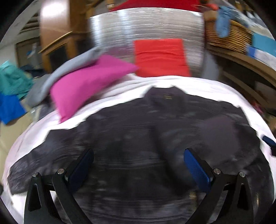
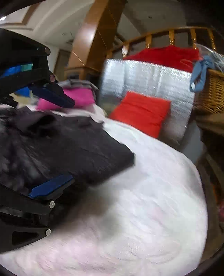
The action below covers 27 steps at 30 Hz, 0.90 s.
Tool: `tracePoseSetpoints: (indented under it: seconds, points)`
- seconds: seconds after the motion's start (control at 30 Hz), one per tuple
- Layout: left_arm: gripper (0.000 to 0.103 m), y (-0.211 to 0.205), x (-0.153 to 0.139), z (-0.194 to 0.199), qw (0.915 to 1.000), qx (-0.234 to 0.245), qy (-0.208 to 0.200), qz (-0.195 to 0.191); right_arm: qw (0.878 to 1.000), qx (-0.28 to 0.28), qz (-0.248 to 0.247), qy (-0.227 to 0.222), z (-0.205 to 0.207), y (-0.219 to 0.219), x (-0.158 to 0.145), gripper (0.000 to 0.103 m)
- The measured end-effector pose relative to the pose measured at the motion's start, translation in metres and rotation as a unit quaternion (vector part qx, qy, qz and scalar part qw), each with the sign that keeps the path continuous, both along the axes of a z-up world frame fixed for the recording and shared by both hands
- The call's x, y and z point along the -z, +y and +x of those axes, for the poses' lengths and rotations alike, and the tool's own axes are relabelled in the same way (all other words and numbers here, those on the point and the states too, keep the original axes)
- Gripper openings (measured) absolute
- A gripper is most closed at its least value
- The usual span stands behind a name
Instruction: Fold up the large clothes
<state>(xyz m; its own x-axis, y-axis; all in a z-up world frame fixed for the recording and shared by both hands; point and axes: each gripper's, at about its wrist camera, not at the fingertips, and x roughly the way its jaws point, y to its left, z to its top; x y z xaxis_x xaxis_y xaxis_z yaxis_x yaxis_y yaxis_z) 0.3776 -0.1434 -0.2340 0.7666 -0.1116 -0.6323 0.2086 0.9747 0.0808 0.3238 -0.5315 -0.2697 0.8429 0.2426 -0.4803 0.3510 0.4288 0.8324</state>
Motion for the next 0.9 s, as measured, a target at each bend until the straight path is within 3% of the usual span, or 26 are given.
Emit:
tracePoseSetpoints:
  seconds: [0.1,0.2,0.23,0.27,0.3,0.4,0.43,0.53,0.57,0.7,0.9]
  points:
    - [0.103,-0.022,0.008,-0.002,0.9987,0.048,0.014,-0.003,0.995,0.026,-0.079,0.055,0.013,-0.002,0.003,0.083]
    - [0.103,-0.04,0.022,0.004,0.9973,0.065,0.036,-0.002,0.991,-0.009,-0.102,0.085,0.035,0.003,0.015,0.078]
    - [0.103,-0.045,0.026,0.005,0.997,0.064,0.042,0.004,0.991,-0.027,-0.097,0.088,0.041,0.008,0.021,0.07]
    - [0.103,-0.051,0.034,0.01,0.9965,0.062,0.053,0.015,0.99,-0.044,-0.099,0.093,0.047,0.014,0.023,0.043]
    - [0.103,-0.054,0.04,0.013,0.9962,0.059,0.062,0.016,0.987,-0.048,-0.114,0.104,0.05,0.019,0.023,0.035]
    - [0.103,-0.048,0.051,0.026,0.9942,0.046,0.096,-0.012,0.981,-0.048,-0.163,0.098,0.051,0.031,0.007,0.027]
    - [0.101,-0.043,0.051,0.028,0.9937,0.04,0.102,-0.025,0.981,-0.044,-0.169,0.088,0.048,0.033,0.0,0.026]
    - [0.072,-0.029,0.051,0.037,0.9901,0.026,0.121,-0.065,0.984,-0.043,-0.163,0.064,0.044,0.038,-0.009,0.026]
    - [0.064,-0.017,0.05,0.042,0.9849,0.022,0.137,-0.104,0.983,-0.045,-0.16,0.072,0.047,0.038,-0.007,0.026]
    - [0.063,0.02,0.051,0.046,0.9659,-0.008,0.175,-0.191,0.981,-0.046,-0.154,0.108,0.046,0.029,0.01,0.025]
    - [0.063,0.056,0.05,0.039,0.9535,-0.023,0.203,-0.222,0.973,-0.035,-0.181,0.135,0.05,0.029,0.015,0.025]
